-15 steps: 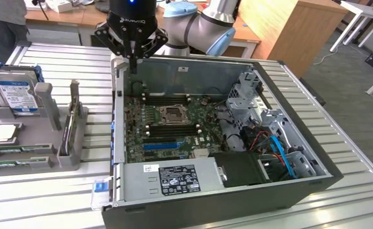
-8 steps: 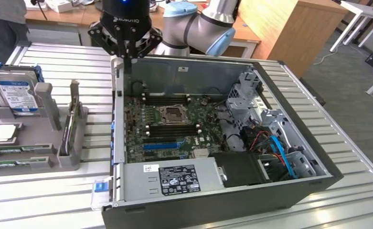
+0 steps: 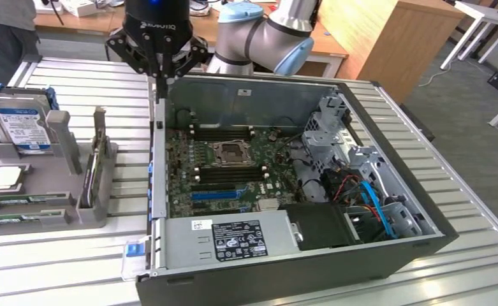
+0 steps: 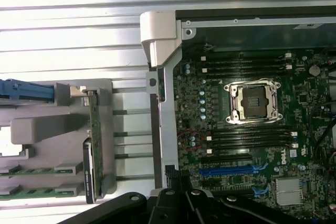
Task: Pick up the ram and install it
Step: 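Reach for the ram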
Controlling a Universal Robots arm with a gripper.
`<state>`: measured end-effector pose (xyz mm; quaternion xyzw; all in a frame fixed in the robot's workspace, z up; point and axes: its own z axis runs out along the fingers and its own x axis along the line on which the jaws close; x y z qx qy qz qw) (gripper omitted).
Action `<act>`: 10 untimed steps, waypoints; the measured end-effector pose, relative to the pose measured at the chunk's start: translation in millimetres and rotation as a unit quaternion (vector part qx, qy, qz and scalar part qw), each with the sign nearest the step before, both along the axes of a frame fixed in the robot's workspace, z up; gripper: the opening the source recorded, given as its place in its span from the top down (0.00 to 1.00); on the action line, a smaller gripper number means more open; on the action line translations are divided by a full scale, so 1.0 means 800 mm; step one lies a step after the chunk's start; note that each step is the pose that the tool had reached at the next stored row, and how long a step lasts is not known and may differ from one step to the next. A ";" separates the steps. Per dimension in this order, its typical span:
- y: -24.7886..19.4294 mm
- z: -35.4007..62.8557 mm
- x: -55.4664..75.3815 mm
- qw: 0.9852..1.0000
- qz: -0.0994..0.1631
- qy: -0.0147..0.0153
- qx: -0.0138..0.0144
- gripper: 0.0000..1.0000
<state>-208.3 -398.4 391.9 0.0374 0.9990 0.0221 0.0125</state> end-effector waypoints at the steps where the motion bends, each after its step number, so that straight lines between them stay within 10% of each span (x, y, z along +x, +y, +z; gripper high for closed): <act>1: 0.0000 0.000 -0.002 1.000 0.000 0.000 0.000 0.90; 10: 0.0004 0.000 -0.022 1.000 0.000 0.000 0.000 0.90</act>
